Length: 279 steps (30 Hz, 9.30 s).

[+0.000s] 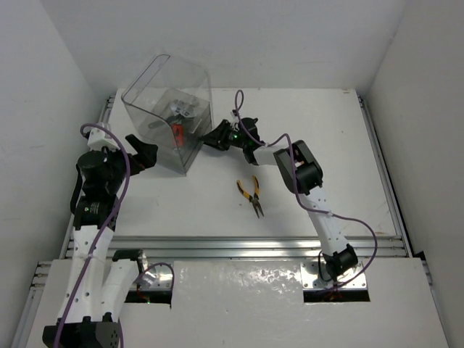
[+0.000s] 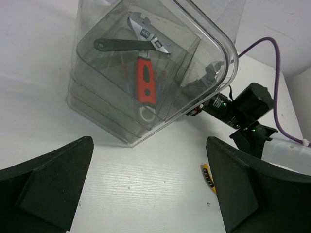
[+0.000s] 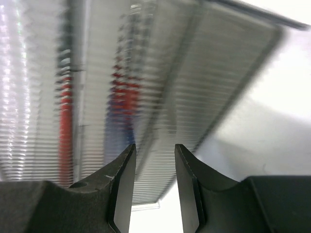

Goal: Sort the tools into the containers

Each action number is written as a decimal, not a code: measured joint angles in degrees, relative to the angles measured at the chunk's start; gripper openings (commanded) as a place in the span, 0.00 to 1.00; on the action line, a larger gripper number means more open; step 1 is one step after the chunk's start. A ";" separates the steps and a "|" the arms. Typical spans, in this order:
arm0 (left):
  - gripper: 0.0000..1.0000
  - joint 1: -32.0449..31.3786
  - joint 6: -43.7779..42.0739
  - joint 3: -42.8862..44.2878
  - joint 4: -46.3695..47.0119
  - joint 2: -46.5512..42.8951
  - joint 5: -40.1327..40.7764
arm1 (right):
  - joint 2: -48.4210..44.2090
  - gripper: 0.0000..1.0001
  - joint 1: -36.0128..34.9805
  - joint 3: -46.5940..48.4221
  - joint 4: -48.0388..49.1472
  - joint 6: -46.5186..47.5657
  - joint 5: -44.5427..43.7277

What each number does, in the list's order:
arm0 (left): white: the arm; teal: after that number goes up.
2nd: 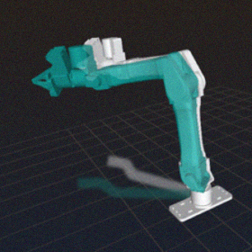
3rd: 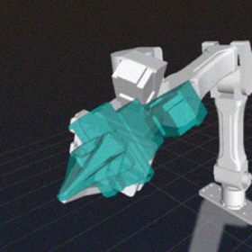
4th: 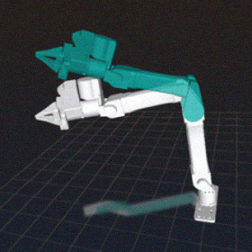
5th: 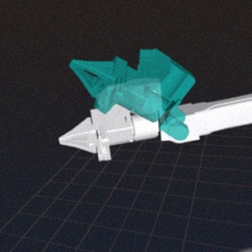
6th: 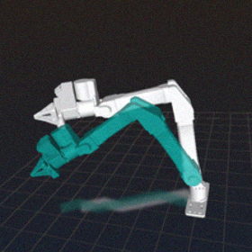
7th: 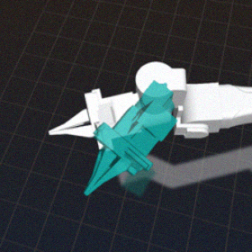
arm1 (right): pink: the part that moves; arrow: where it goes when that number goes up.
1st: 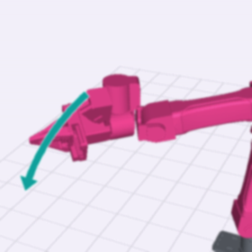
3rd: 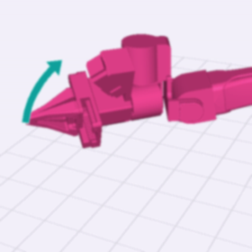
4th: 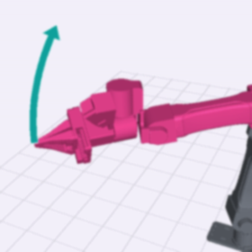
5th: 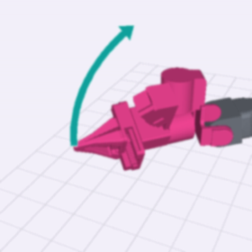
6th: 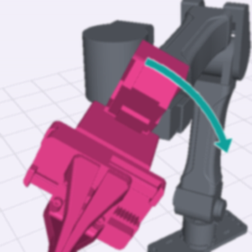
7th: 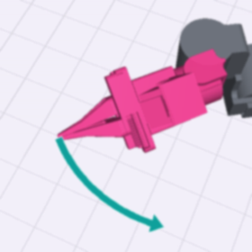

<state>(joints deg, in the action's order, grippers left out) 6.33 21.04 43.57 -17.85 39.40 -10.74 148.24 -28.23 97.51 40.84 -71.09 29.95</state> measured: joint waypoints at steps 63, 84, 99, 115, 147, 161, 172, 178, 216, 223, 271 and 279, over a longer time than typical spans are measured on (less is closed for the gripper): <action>1.00 0.00 0.00 0.00 -0.02 -0.52 -0.02 | -46.80 0.73 -10.08 -39.69 -70.97 43.10 -38.73; 1.00 0.00 0.00 0.00 -0.02 -0.76 -0.46 | -45.42 0.00 -13.55 -40.65 -63.34 48.28 -35.30; 1.00 0.00 0.00 0.00 -0.02 -0.76 -0.44 | -51.10 0.00 -13.49 -51.01 -39.67 33.29 -22.40; 1.00 0.00 0.00 0.00 0.00 -0.61 -0.22 | -32.35 0.08 -11.19 -22.03 -28.50 10.56 -21.22; 1.00 0.00 -0.04 0.00 -0.04 -0.11 -0.70 | -53.31 0.73 15.06 -35.91 -74.38 55.60 -37.59; 1.00 0.00 -0.20 0.04 -0.07 0.42 -2.21 | -43.54 0.26 19.23 -37.40 -74.14 58.27 -33.14; 1.00 0.00 -0.20 0.04 -0.04 0.39 -2.38 | -53.37 0.00 16.37 -47.41 -60.08 52.28 -18.40; 1.00 0.00 -0.20 0.04 -0.07 0.37 -2.14 | -58.27 0.00 11.54 -53.11 -35.74 32.83 -2.45; 1.00 0.00 -0.22 0.04 -0.13 0.48 -0.87 | -27.96 0.00 -0.44 -21.42 -36.28 12.26 -20.92; 1.00 0.00 -0.20 0.04 -0.15 0.33 -0.85 | -16.06 0.00 -0.13 -16.48 -26.49 7.28 -13.14; 1.00 -0.02 -1.31 4.66 -6.34 -3.45 14.58 | -90.12 0.99 -0.35 -42.84 -57.22 46.90 -41.38; 1.00 -1.31 -2.75 4.63 -11.04 -8.46 12.76 | -104.65 0.99 -0.26 -38.60 -86.01 51.58 -51.34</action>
<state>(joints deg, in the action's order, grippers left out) 5.02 18.28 48.21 -28.88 30.94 2.02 43.59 -28.49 58.92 -45.17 -19.51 -21.39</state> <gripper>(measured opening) 0.996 0.989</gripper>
